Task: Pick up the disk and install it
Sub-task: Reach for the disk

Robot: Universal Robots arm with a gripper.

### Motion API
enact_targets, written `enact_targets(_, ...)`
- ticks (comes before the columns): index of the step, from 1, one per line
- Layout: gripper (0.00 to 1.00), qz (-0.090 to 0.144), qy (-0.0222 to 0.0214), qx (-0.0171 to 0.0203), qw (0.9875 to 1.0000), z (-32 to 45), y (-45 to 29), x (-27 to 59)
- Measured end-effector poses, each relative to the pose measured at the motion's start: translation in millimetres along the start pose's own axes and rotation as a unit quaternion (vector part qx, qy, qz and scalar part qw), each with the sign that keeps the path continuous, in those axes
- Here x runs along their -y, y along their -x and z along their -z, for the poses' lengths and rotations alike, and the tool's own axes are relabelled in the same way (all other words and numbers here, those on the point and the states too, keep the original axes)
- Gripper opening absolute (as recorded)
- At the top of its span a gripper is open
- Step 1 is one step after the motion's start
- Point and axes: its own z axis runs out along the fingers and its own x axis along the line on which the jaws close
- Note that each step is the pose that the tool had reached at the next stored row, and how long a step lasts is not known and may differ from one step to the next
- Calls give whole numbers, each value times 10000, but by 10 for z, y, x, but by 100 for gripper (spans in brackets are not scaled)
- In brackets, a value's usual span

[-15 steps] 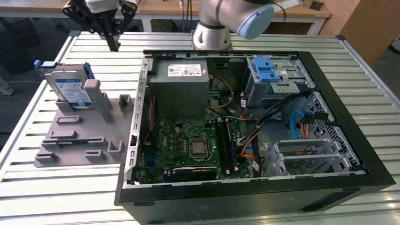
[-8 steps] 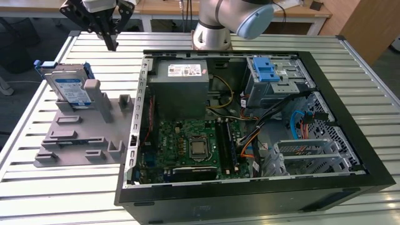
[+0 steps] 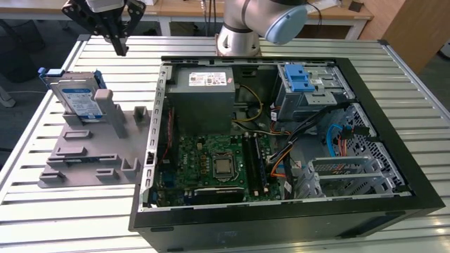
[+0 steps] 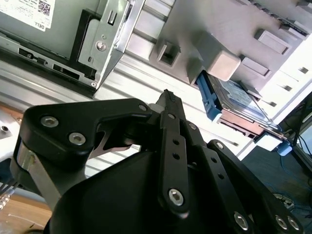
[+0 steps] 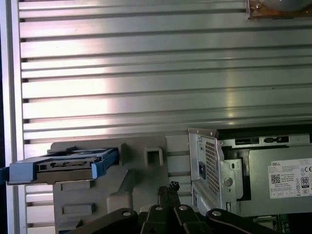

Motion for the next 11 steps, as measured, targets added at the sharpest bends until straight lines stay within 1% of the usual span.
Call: enact_targets(11,11,0,0,0,10000,1,-189,6)
